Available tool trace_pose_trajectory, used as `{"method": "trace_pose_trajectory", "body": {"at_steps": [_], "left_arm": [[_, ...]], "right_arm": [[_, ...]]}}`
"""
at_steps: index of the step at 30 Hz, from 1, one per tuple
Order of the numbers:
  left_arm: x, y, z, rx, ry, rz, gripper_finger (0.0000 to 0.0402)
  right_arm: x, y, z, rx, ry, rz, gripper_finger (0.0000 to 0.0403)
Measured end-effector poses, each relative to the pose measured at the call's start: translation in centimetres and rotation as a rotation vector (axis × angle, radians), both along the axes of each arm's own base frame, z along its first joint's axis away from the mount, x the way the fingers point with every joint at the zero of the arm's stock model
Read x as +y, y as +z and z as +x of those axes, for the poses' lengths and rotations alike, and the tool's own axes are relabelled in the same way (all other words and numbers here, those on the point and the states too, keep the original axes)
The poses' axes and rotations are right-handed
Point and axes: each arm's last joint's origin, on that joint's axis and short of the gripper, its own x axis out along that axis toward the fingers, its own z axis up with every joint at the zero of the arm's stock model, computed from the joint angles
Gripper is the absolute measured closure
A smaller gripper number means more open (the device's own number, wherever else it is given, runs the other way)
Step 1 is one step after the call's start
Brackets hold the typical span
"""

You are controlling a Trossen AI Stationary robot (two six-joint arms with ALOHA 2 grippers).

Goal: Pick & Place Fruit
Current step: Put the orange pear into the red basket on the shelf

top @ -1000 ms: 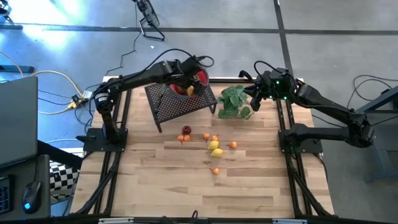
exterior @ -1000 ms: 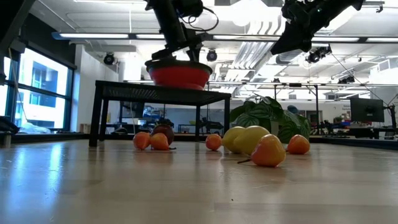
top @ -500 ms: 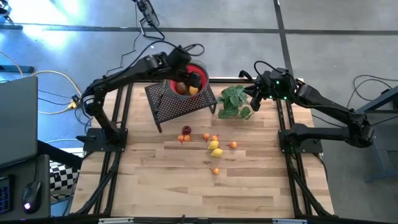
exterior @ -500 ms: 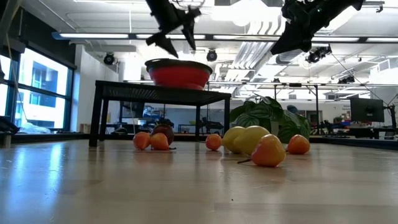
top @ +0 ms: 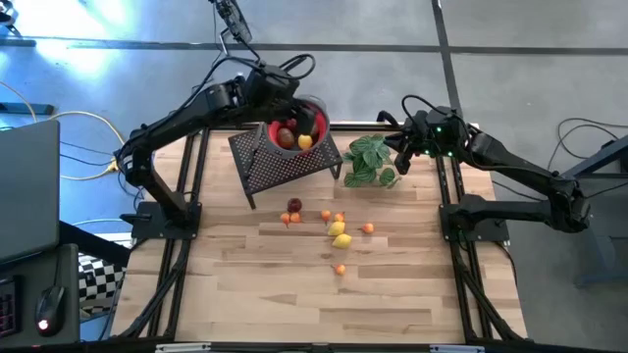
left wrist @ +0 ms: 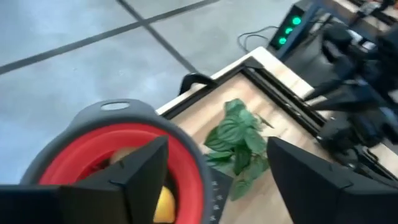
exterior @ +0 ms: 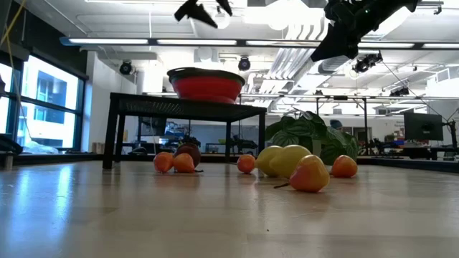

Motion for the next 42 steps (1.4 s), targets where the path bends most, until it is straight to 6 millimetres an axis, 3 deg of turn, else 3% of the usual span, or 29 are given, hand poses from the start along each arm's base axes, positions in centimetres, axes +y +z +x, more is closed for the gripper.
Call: {"method": "trace_pose_trajectory", "body": {"at_steps": [8, 12, 18, 23, 29, 38, 42], "left_arm": [[-4.1, 1.5, 0.7, -0.023, -0.150, 0.043, 0.0217], [-6.3, 1.8, 0.7, 0.007, -0.233, 0.054, 0.0230], [-8.3, 0.6, 0.0, 0.186, -0.302, 0.053, 0.0232], [-8.4, -0.1, -0.7, 0.240, -0.176, -0.015, 0.0232], [-8.2, 0.2, -0.5, 0.151, -0.089, -0.079, 0.0232], [-7.4, 0.6, 0.1, 0.123, 0.068, 0.081, 0.0232], [-6.8, 1.4, -1.0, 0.129, 0.062, 0.134, 0.0250]], "right_arm": [[0.0, 0.1, 0.1, -0.013, 0.000, -0.009, 0.0353], [0.0, 0.1, 0.1, -0.012, 0.003, -0.007, 0.0353], [0.0, 0.1, 0.0, -0.007, 0.003, -0.002, 0.0353], [0.0, 0.1, 0.0, -0.006, 0.003, -0.002, 0.0353], [0.0, 0.0, 0.0, -0.006, 0.004, -0.002, 0.0353], [-0.1, 0.2, 0.1, 0.009, 0.040, -0.076, 0.0353], [-0.1, 0.4, 0.2, 0.008, 0.051, -0.110, 0.0353]]}}
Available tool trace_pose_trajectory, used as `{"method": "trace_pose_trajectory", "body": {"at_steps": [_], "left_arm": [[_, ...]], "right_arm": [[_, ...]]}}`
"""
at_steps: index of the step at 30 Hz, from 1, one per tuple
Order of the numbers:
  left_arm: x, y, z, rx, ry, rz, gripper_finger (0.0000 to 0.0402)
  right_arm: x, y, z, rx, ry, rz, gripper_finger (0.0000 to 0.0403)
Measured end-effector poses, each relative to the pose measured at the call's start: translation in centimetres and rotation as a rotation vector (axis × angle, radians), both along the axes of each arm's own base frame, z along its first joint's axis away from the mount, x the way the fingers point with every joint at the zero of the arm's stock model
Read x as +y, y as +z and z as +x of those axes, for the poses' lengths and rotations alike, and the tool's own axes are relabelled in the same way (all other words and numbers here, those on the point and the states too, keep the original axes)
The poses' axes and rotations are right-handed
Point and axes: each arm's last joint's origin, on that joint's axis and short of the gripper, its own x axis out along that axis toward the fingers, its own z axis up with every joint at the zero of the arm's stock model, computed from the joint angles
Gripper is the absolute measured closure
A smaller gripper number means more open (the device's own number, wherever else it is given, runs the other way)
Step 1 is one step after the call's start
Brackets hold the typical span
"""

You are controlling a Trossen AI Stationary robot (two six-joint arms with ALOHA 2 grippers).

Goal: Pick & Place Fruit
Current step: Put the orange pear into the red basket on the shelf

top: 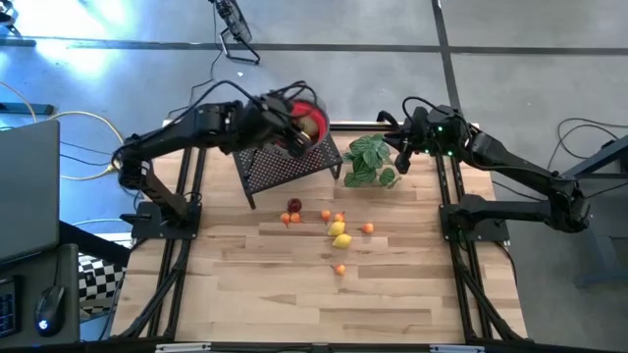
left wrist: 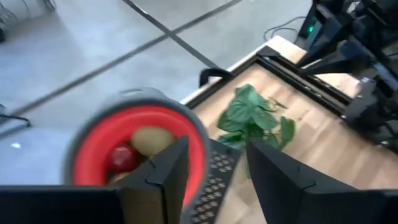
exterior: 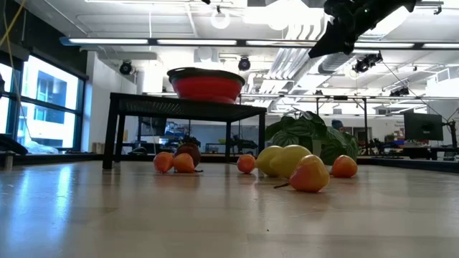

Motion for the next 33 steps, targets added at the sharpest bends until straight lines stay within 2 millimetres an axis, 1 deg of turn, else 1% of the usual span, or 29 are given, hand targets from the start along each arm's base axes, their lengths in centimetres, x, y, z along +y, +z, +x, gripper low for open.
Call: {"method": "trace_pose_trajectory", "body": {"at_steps": [3, 8, 10, 14, 16, 19, 22, 25, 29, 33], "left_arm": [[0.4, 0.4, -0.9, 0.038, -0.019, 0.039, 0.0276], [0.2, 0.4, -1.3, 0.085, -0.042, 0.064, 0.0325], [0.2, 0.6, -1.3, 0.071, -0.033, 0.075, 0.0345], [0.2, 0.7, -1.7, 0.092, -0.037, 0.103, 0.0388], [0.2, 0.9, -1.9, 0.096, -0.040, 0.107, 0.0398], [0.1, 0.7, -2.2, 0.110, -0.057, 0.094, 0.0395], [-0.1, -0.5, -2.0, 0.128, -0.076, 0.053, 0.0399], [-0.6, -2.3, -0.9, 0.102, -0.110, 0.030, 0.0400], [-1.4, -5.5, 0.7, 0.040, -0.170, 0.027, 0.0401], [-1.5, -9.0, 1.9, -0.056, -0.272, 0.004, 0.0401]], "right_arm": [[0.0, 0.1, 0.1, -0.005, 0.007, -0.019, 0.0353], [-0.2, 0.0, 0.4, -0.005, 0.007, -0.022, 0.0353], [-0.4, -0.2, 0.6, 0.003, 0.008, -0.016, 0.0353], [-0.8, -0.8, 1.1, 0.016, -0.009, 0.031, 0.0353], [-0.9, -1.1, 1.3, 0.024, -0.013, 0.054, 0.0353], [-0.8, -1.4, 1.3, 0.047, -0.014, 0.072, 0.0353], [-0.6, -1.6, 1.3, 0.065, -0.006, 0.085, 0.0353], [-0.1, -1.7, 0.8, 0.097, 0.001, 0.107, 0.0353], [0.5, -2.4, 0.2, 0.171, 0.055, 0.199, 0.0353], [0.9, -2.9, 0.0, 0.197, 0.116, 0.273, 0.0353]]}}
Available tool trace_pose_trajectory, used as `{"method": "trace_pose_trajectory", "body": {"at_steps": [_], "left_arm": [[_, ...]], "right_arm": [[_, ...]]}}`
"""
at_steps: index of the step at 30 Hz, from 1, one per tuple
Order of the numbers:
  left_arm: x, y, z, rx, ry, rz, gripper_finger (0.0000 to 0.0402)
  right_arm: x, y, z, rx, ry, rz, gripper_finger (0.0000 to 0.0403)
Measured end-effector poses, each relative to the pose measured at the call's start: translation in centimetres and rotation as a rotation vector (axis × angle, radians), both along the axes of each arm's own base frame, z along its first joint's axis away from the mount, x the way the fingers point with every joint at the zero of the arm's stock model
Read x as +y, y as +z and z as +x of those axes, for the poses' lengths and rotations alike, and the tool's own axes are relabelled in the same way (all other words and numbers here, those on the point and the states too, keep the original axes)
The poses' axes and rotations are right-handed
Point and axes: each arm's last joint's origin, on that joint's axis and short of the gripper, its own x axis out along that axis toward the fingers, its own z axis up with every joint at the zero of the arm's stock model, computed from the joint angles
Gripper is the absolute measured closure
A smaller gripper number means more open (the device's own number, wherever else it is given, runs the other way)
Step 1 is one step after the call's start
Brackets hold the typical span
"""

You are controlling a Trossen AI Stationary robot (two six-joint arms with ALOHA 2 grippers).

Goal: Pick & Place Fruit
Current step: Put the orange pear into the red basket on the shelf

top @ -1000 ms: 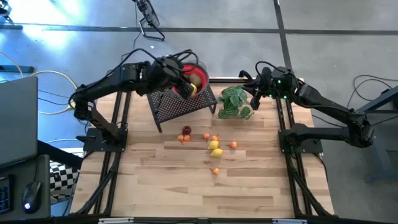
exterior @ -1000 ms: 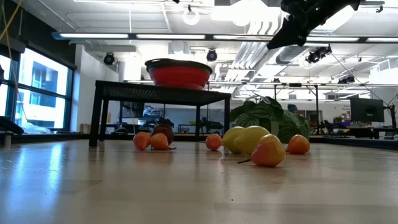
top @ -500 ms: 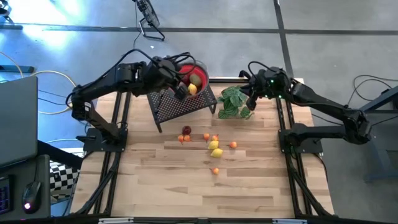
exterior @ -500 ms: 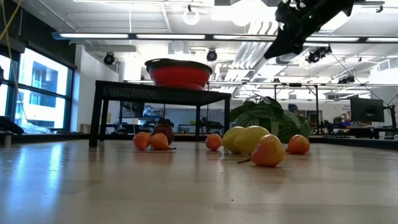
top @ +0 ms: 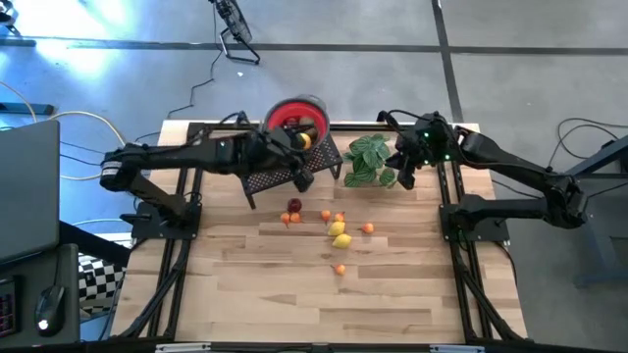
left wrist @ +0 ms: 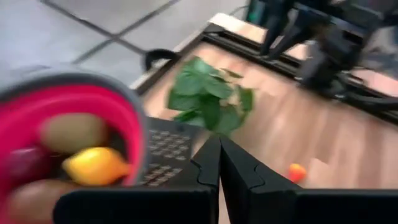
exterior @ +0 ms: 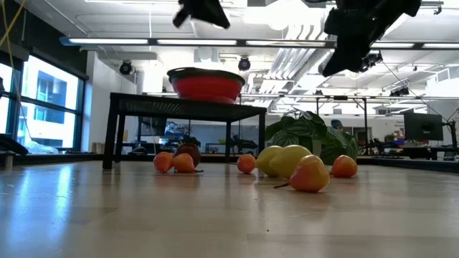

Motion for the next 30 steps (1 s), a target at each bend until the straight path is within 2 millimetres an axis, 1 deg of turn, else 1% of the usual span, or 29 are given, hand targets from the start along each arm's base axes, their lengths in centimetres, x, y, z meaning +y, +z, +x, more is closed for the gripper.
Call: {"method": "trace_pose_trajectory", "body": {"at_steps": [2, 3, 5, 7, 9, 12, 13, 16, 22, 26, 30], "left_arm": [[-0.1, -1.4, 0.4, -0.053, -0.053, -0.019, 0.0401], [-0.2, -1.8, 0.6, -0.094, -0.078, -0.026, 0.0401], [-0.3, -2.8, 0.7, -0.125, -0.102, -0.040, 0.0401], [-0.5, -3.4, 0.9, -0.151, -0.113, -0.039, 0.0401], [-0.5, -3.6, 0.5, -0.146, -0.111, -0.039, 0.0401], [-0.8, -3.1, 0.0, -0.173, -0.117, -0.034, 0.0401], [-0.9, -3.0, -0.2, -0.167, -0.120, -0.029, 0.0401], [-1.2, -2.3, -0.8, -0.176, -0.129, 0.014, 0.0401], [-1.5, -0.8, -3.3, -0.167, -0.125, 0.051, 0.0401], [-1.7, -0.4, -4.6, -0.136, -0.116, 0.054, 0.0401], [-1.7, -0.5, -5.4, -0.128, -0.109, 0.065, 0.0401]], "right_arm": [[0.2, 0.0, 0.0, -0.005, 0.023, 0.021, 0.0353], [0.2, 0.0, 0.1, -0.010, 0.031, 0.031, 0.0353], [0.5, 0.0, 0.3, -0.011, 0.035, 0.042, 0.0353], [1.0, -0.1, 0.4, 0.000, 0.054, 0.051, 0.0354], [1.6, -0.1, 0.7, 0.008, 0.090, 0.057, 0.0364], [2.7, -0.4, 1.6, 0.021, 0.160, 0.060, 0.0391], [3.0, -0.6, 1.9, 0.036, 0.170, 0.060, 0.0394], [3.6, -0.7, 2.8, 0.083, 0.166, 0.048, 0.0398], [4.4, -1.3, 4.8, 0.184, 0.187, 0.024, 0.0399], [4.8, -1.9, 5.5, 0.218, 0.188, 0.043, 0.0399], [5.3, -2.2, 5.9, 0.208, 0.250, 0.100, 0.0399]]}}
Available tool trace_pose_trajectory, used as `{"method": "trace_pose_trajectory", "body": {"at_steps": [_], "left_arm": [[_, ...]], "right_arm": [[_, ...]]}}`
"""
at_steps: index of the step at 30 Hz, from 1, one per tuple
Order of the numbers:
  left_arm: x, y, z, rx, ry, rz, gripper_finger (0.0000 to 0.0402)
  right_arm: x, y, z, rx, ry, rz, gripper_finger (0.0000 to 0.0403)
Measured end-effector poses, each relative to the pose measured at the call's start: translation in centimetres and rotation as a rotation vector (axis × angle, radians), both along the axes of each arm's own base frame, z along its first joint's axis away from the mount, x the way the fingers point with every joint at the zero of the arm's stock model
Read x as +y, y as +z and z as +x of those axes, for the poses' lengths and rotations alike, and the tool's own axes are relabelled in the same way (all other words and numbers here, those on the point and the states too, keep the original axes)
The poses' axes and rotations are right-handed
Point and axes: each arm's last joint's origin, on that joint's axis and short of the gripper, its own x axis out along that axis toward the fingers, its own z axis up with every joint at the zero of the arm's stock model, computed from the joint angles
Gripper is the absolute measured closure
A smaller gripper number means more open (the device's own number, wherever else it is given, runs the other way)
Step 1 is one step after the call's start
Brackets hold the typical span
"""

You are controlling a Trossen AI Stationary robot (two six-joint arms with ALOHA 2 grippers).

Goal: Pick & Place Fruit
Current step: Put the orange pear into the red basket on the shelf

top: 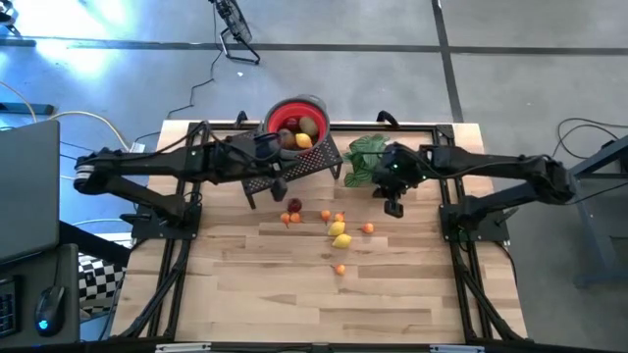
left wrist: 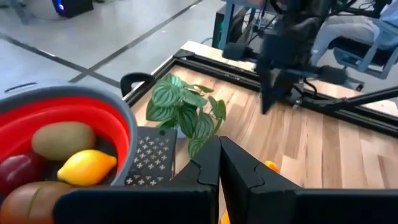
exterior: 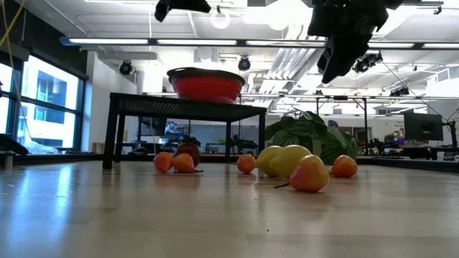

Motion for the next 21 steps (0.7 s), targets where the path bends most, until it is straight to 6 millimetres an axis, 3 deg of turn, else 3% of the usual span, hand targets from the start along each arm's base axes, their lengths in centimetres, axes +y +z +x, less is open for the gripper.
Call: {"method": "trace_pose_trajectory", "body": {"at_steps": [8, 13, 21], "left_arm": [[-0.2, -3.0, -0.1, -0.075, -0.063, -0.025, 0.0401], [-0.3, -4.7, 0.1, -0.133, -0.088, -0.047, 0.0401], [-0.2, -5.2, 0.1, -0.131, -0.080, -0.083, 0.0401]], "right_arm": [[0.6, -1.3, 1.3, 0.036, 0.033, 0.113, 0.0399], [1.0, -2.6, 2.2, 0.101, 0.028, 0.071, 0.0399], [1.0, -3.8, 3.2, 0.143, 0.028, 0.065, 0.0399]]}}
